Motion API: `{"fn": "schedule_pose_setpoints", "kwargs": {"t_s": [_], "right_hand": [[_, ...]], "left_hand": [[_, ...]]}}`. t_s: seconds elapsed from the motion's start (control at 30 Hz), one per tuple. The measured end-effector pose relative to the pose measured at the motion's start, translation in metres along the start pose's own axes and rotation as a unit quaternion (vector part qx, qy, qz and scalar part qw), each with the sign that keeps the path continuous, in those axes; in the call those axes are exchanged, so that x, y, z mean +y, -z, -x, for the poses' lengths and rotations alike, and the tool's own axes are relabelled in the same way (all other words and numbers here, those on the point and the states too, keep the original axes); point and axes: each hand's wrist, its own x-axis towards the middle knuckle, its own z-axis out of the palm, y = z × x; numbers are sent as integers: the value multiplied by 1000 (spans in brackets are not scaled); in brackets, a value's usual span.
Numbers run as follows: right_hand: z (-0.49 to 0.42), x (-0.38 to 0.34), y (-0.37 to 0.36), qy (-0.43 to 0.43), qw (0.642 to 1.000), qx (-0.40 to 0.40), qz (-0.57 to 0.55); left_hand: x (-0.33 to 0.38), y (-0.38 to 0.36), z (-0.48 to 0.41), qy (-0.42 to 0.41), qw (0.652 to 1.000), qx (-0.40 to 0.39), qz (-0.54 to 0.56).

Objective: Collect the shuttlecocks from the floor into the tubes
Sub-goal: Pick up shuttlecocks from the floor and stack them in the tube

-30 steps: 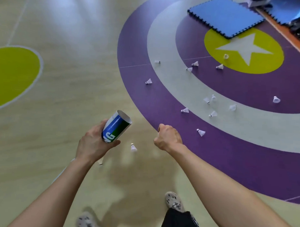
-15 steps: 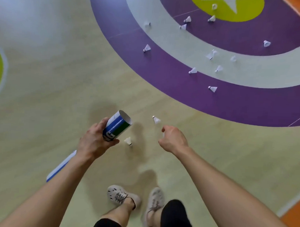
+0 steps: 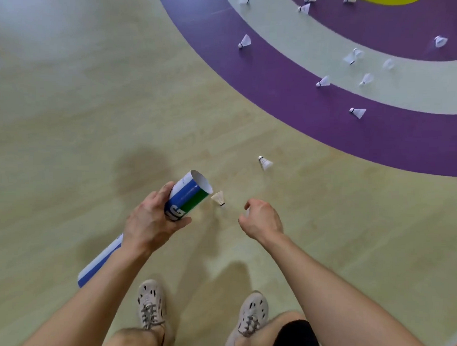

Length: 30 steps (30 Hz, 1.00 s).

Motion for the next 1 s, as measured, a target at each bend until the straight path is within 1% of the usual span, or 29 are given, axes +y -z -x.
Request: {"fn": "schedule_pose_setpoints", "kwargs": {"t_s": [0.13, 0.2, 0.33, 0.43, 0.53, 0.6, 0.63, 0.7, 0.77, 0.83, 0.87, 0.9, 0.93, 0.97, 1.0], "right_hand": [[-73, 8, -100, -5, 1000, 13, -2], [-114, 15, -147, 9, 1000, 22, 3], [-206, 30, -225, 58, 996, 24, 68], [-268, 34, -263, 127, 983, 8, 130], [-316, 39, -293, 211, 959, -36, 184], [-333, 43, -309, 213, 947, -36, 239], [-338, 46, -314, 207, 943, -21, 258], [-335, 54, -317, 187, 948, 24, 255], [-321, 59, -298, 167, 963, 67, 201], [-307, 63, -258, 133, 981, 120, 74], [-299, 65, -233, 108, 981, 158, -9], [-290, 67, -208, 82, 972, 193, -103], [-276, 67, -185, 66, 951, 216, -213], [-262, 68, -167, 66, 918, 220, -322], [-247, 68, -156, 72, 883, 205, -417]], "left_hand": [[-65, -66, -49, -36, 999, -1, -14], [-91, -98, -78, -52, 999, -5, -15], [-129, -164, -135, -105, 993, 19, -43], [-137, -206, -166, -141, 988, 31, -55], [-132, -232, -197, -167, 983, 14, -71], [-125, -240, -211, -182, 979, 12, -87], [-124, -244, -215, -191, 977, 14, -97], [-123, -250, -217, -210, 971, 17, -114], [-128, -253, -215, -219, 968, 14, -124], [-133, -251, -212, -218, 968, 8, -123], [-133, -249, -211, -212, 970, 9, -119], [-133, -247, -210, -207, 972, 11, -112], [-133, -246, -210, -206, 973, 13, -103], [-133, -246, -210, -209, 973, 16, -95], [-133, -246, -212, -214, 973, 20, -87]]}}
